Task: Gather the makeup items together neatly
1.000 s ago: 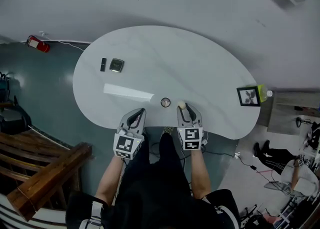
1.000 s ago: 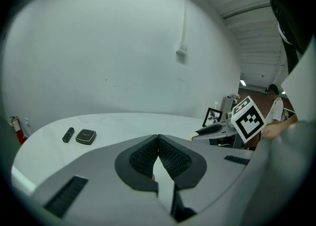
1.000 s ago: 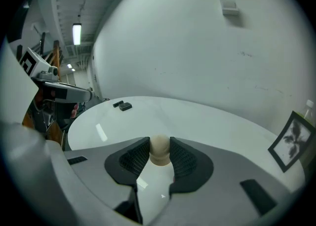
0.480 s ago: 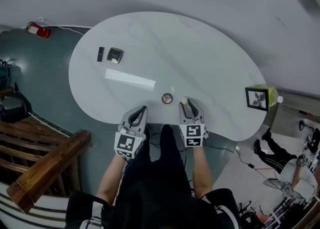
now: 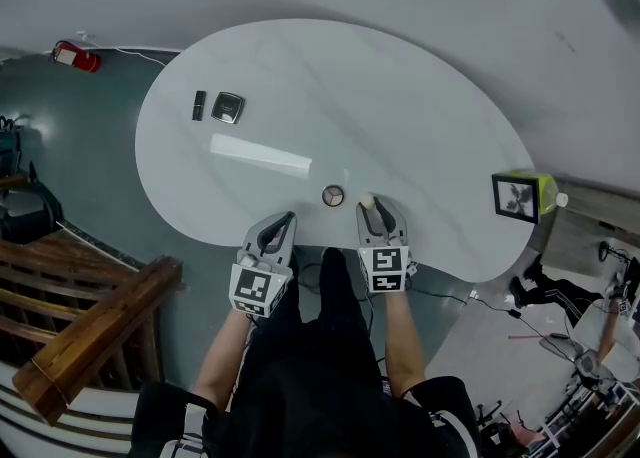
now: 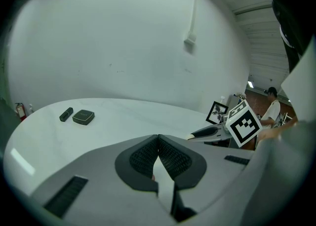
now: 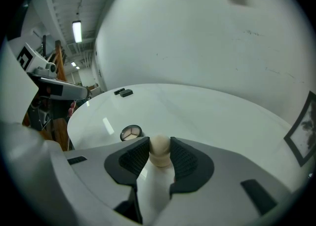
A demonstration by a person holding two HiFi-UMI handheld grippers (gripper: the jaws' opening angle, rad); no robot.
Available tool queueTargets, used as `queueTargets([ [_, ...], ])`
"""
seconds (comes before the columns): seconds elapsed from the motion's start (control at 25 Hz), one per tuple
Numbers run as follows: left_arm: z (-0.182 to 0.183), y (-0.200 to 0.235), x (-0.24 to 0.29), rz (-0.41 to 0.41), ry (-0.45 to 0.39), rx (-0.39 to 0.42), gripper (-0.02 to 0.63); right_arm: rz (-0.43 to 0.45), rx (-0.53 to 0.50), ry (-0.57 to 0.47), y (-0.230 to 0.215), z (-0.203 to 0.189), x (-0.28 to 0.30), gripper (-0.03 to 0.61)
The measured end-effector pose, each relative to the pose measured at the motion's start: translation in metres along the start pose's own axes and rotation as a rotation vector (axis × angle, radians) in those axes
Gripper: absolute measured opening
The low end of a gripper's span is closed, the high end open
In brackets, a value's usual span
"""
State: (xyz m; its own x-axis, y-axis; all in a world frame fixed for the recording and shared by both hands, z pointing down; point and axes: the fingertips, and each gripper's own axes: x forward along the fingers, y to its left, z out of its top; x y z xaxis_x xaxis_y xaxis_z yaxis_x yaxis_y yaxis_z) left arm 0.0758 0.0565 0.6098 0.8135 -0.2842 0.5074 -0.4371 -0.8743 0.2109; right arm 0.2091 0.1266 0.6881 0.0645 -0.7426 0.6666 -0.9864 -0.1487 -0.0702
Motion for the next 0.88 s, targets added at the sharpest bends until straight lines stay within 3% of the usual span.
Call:
queueTargets([
  [0.16, 0.005, 0.001, -0.001, 0.005, -0.005, -0.001, 0.017, 0.026, 0.027, 0.0, 0.003, -0.002, -0.001, 0.15],
  [0.32, 0.002, -0.001, -0.004, -0.006, -0.01, 0.002, 0.017, 0.038, 0.026, -0.014, 0.007, 0.001, -0.006, 0.209],
  [0.88, 0.03, -0.008, -0.038, 0.001, -0.08, 0.04, 0.017, -0.016, -0.025, -0.12, 0.015, 0.047, -0.049, 0.209],
])
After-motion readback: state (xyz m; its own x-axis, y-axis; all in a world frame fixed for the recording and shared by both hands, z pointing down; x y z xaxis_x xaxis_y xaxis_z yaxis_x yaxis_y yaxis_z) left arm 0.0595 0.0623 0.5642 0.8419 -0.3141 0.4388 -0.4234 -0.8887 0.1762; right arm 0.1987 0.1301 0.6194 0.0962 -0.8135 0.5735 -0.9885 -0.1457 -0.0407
